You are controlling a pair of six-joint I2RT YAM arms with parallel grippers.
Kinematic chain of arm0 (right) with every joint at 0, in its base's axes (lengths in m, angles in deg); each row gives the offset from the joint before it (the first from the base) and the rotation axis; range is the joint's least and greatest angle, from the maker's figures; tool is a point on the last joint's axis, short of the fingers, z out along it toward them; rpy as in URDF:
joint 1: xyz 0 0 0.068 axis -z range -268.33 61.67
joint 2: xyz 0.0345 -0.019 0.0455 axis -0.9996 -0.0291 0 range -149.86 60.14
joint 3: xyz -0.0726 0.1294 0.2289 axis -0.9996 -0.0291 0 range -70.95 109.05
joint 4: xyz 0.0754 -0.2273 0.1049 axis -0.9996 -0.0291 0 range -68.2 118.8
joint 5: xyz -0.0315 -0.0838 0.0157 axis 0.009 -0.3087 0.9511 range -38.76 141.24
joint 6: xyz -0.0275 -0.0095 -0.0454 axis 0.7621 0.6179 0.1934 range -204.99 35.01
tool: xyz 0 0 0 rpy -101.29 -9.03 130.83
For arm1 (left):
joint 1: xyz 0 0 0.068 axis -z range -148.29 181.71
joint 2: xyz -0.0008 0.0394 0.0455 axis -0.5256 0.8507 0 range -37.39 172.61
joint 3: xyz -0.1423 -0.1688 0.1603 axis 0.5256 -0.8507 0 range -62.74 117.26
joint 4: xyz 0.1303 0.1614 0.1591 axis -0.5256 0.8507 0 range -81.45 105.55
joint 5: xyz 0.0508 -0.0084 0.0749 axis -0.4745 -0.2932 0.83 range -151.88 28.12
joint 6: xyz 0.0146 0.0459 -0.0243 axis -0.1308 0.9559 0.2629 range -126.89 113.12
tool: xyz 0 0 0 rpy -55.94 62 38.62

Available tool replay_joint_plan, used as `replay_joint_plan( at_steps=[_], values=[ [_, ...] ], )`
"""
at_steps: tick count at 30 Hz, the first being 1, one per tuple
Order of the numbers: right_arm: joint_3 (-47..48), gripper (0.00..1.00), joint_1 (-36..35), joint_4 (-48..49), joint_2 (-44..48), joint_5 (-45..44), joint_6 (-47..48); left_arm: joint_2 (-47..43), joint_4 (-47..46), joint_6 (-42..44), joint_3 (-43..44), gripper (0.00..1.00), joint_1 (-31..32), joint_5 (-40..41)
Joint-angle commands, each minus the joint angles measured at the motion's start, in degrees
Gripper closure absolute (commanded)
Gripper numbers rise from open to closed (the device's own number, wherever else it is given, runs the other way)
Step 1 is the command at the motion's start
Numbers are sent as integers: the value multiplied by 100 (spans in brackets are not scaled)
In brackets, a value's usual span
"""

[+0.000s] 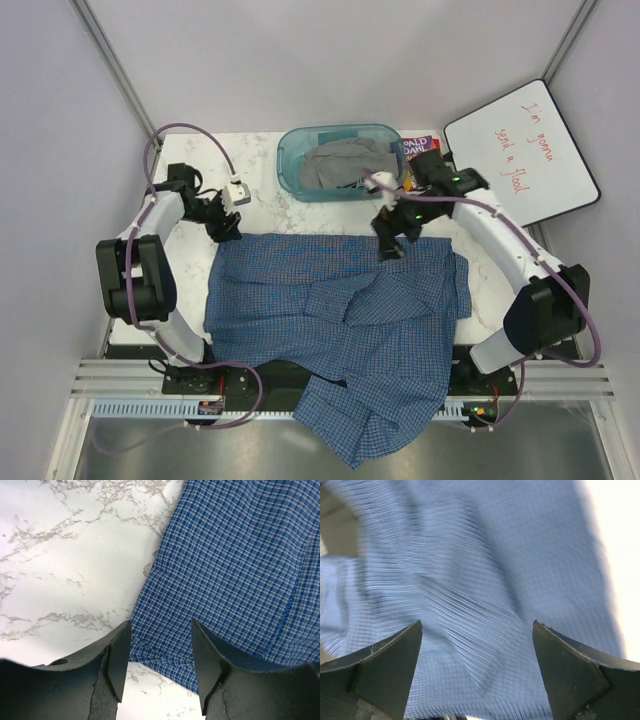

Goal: Fold and stack the long sleeve shirts
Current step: Fold the shirt

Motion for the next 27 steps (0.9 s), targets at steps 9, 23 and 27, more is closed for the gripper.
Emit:
replay_joint_plan(
  at_steps=[9,23,27],
  values=[
    [-846,44,1812,652,-644,-1881,87,1122,-460,-1697,206,62,615,1751],
    [344,55,2214,-1121,-1270,-766,1124,710,-82,-1389,354,69,290,1726],
    [1499,54,2559,-904,-1891,-1010,984,797,-65,-1609,1003,59,290,1453]
  ],
)
